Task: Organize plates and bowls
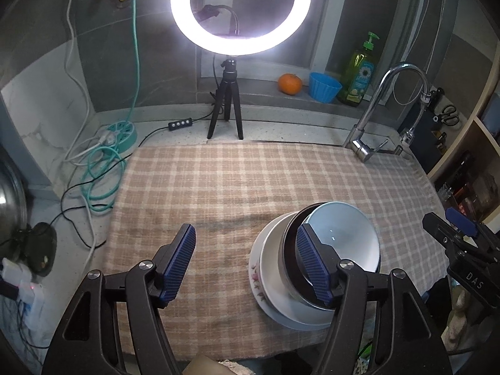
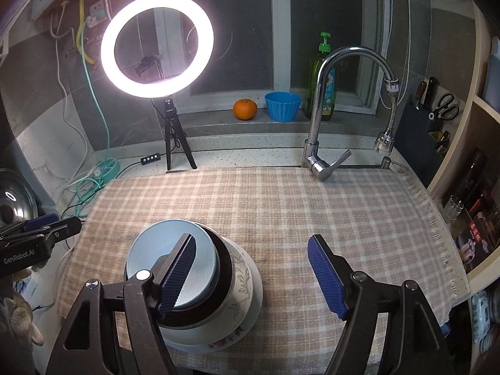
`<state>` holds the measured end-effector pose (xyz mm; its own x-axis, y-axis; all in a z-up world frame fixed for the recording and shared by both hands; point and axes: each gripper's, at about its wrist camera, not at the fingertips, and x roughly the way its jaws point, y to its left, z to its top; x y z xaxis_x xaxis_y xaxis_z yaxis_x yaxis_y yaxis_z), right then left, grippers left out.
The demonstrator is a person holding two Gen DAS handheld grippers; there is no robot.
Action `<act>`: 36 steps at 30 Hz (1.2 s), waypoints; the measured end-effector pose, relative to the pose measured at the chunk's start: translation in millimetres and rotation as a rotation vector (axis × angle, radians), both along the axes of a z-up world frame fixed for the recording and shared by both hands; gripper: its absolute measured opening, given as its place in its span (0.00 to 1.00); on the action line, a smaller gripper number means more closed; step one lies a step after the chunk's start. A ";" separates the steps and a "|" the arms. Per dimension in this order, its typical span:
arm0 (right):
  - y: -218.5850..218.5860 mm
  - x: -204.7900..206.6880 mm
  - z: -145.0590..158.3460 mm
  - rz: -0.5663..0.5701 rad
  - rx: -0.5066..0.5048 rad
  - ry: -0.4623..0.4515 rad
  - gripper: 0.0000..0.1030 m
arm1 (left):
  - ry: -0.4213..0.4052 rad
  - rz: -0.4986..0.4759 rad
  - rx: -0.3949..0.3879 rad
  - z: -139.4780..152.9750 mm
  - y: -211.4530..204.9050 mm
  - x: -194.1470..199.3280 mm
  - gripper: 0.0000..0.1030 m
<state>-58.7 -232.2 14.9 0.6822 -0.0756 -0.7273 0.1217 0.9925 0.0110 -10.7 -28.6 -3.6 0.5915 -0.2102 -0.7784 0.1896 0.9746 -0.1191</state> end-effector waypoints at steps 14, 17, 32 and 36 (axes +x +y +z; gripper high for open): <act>1.9 2.3 1.9 -0.005 -0.014 -0.013 0.69 | -0.004 -0.004 -0.003 1.3 -1.7 0.3 0.65; 1.0 2.5 1.6 -0.004 -0.013 -0.013 0.69 | 0.001 -0.008 -0.002 0.5 -2.3 0.7 0.65; -0.6 0.5 -0.3 -0.019 -0.013 -0.013 0.69 | 0.008 -0.019 -0.013 0.6 -5.6 1.0 0.65; -0.5 0.6 -0.7 -0.019 -0.012 -0.011 0.69 | 0.002 -0.016 -0.001 0.3 -6.7 1.1 0.65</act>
